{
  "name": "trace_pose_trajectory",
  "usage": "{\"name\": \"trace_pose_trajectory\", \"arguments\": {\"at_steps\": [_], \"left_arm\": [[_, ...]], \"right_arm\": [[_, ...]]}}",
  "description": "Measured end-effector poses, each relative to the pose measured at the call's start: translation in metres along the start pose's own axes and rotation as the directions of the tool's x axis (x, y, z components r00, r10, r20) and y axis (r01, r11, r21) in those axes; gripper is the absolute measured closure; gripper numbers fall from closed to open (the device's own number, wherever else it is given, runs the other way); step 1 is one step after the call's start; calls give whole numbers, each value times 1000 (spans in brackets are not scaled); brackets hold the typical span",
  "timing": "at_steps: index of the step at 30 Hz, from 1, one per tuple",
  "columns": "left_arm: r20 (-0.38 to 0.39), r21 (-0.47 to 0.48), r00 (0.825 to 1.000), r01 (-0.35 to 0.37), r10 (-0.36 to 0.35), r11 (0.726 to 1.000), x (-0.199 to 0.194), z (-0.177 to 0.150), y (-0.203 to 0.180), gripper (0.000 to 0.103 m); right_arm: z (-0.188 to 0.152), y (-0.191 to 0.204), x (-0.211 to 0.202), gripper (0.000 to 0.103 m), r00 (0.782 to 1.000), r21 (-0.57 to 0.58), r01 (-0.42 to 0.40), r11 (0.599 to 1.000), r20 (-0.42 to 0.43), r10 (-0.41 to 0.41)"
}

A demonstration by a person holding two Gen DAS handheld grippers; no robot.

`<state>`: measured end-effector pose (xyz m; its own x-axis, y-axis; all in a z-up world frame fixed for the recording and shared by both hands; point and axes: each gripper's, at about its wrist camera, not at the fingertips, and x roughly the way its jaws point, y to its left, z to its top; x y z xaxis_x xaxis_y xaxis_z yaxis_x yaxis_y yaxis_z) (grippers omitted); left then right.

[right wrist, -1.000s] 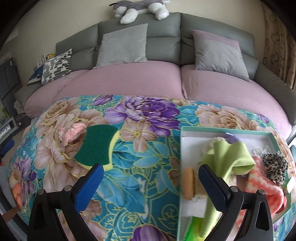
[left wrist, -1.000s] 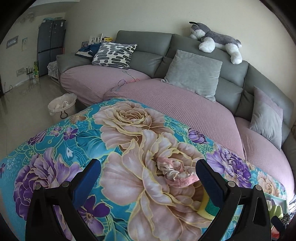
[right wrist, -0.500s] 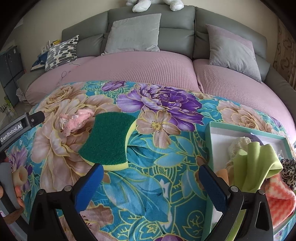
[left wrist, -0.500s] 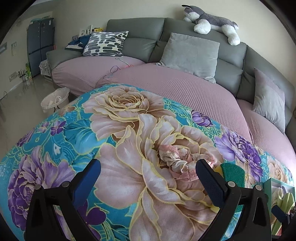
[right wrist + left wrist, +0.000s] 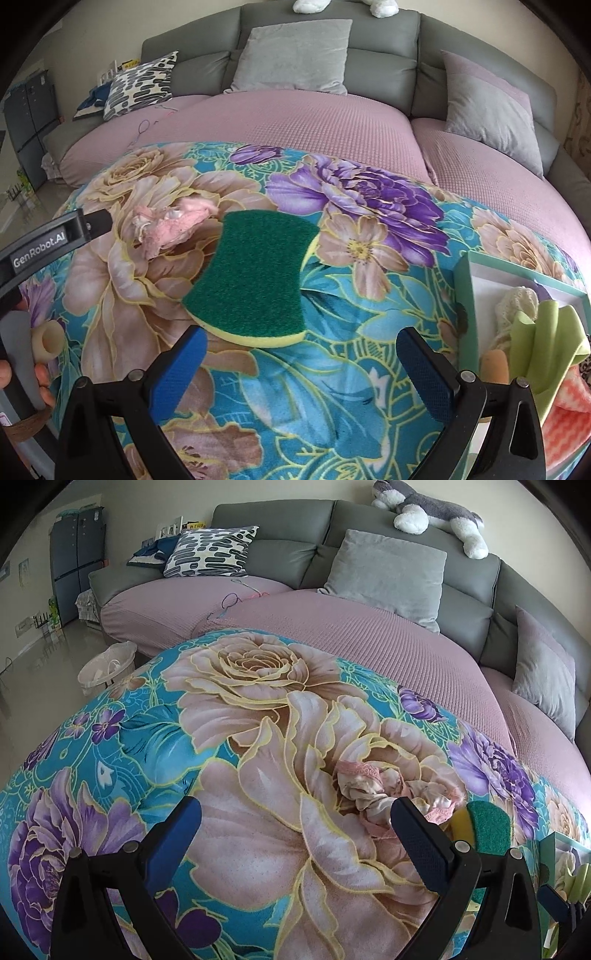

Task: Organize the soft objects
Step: 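Move the right tool to the green scouring sponge and close on it, then lift the sponge with the right tool while the left tool grasps the pink lace scrunchie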

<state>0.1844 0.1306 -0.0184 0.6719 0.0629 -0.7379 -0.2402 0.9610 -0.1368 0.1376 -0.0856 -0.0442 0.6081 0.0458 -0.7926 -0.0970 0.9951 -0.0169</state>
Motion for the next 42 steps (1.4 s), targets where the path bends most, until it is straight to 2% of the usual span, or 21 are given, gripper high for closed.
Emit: {"name": "trace_pose_trajectory", "arguments": {"at_steps": [7, 15, 19, 25, 28, 32, 38, 42], "left_arm": [[-19, 10, 1000, 16, -16, 1000, 8, 3, 1, 1], [-11, 18, 1000, 21, -21, 1000, 10, 6, 4, 1], [-12, 28, 999, 50, -50, 998, 13, 6, -1, 1], [-26, 66, 993, 118, -116, 991, 17, 4, -18, 1], [-32, 91, 991, 130, -128, 987, 20, 2, -27, 1], [-50, 117, 990, 137, -132, 984, 28, -2, -38, 1], [-57, 143, 992, 123, -116, 982, 38, -7, -45, 1], [-75, 124, 984, 170, -162, 978, 46, -10, -45, 2]], "right_arm": [[3, 12, 7, 0, 1000, -11, -27, 1000, 4, 27], [6, 21, 21, 0, 1000, -22, -23, 1000, -4, 23], [8, 22, 25, 0, 1000, -16, -18, 1000, 4, 18], [9, 6, 29, 0, 1000, 65, -22, 998, 1, 22], [9, -1, 28, 0, 1000, 94, -21, 995, 6, 20], [9, -5, 28, 0, 1000, 96, 9, 995, -1, -9], [8, -11, 28, 0, 1000, 113, 4, 994, -7, -3], [8, -10, 30, 0, 1000, 107, 6, 994, -21, -4]]}}
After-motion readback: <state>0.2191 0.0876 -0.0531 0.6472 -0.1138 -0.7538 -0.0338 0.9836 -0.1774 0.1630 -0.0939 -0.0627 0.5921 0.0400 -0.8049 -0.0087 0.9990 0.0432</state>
